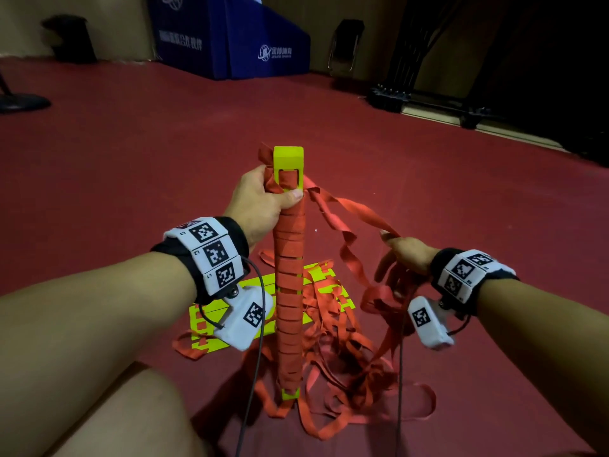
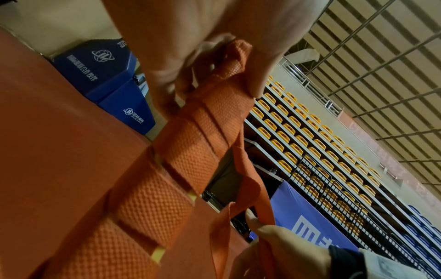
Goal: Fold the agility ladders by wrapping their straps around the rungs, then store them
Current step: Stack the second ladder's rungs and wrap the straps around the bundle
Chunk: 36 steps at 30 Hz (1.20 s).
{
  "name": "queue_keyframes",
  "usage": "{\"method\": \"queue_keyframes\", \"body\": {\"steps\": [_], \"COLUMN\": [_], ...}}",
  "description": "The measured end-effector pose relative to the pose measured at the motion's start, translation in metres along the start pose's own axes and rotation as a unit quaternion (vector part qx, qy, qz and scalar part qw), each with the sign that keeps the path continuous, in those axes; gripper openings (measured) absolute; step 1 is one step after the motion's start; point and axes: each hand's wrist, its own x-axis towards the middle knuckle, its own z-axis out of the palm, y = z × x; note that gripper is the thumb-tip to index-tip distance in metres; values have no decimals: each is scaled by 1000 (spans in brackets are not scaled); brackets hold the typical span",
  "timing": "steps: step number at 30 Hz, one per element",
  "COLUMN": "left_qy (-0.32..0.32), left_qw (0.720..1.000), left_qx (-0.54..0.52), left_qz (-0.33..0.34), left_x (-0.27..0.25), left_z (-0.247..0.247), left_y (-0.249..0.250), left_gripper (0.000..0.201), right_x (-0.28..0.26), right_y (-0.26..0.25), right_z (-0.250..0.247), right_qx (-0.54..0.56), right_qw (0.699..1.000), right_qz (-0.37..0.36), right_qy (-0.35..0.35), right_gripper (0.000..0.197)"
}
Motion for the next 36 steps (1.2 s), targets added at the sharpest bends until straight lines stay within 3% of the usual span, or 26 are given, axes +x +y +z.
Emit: {"method": "queue_keyframes", "body": {"steps": [3, 6, 10, 13, 15, 17, 20, 23, 28, 31, 36], "left_qy": [1, 0, -6, -12, -17, -22, -23, -33, -42, -55, -91], "left_qw": [1000, 1000, 1000, 1000, 1000, 1000, 1000, 999, 998, 997, 993], "left_qx": [1, -5, -1, 9, 14, 17, 15, 12, 43, 59, 77], "left_qz": [-1, -10, -3, 3, 1, -3, -4, -2, -15, -15, -27], "left_x": [0, 0, -1, -2, -5, -6, -6, -6, -5, -5, -8], "left_z": [3, 4, 6, 7, 7, 8, 8, 8, 9, 11, 11], "left_y": [-2, -1, -2, -3, -1, 0, 0, -2, -7, -9, -9], "left_gripper": [27, 26, 27, 29, 27, 26, 26, 26, 27, 27, 28], "right_x": [7, 11, 4, 10, 11, 13, 13, 12, 6, 2, -10], "right_y": [4, 6, -3, -5, -3, 0, -1, -5, -14, -25, -39], "right_z": [-3, -8, -5, -5, -7, -10, -11, -7, 4, 7, -1], "right_qx": [26, 27, 173, 182, 87, 2, -10, -3, 88, 199, 456], "right_qw": [999, 996, 973, 972, 980, 980, 975, 973, 969, 954, 865], "right_qz": [-15, -82, -150, -140, -138, -142, -147, -144, -150, -156, -184], "right_qy": [-13, -37, -18, 55, 111, 143, 167, 181, 175, 158, 99], "right_gripper": [79, 47, 4, 23, 32, 26, 9, 23, 34, 32, 25]}}
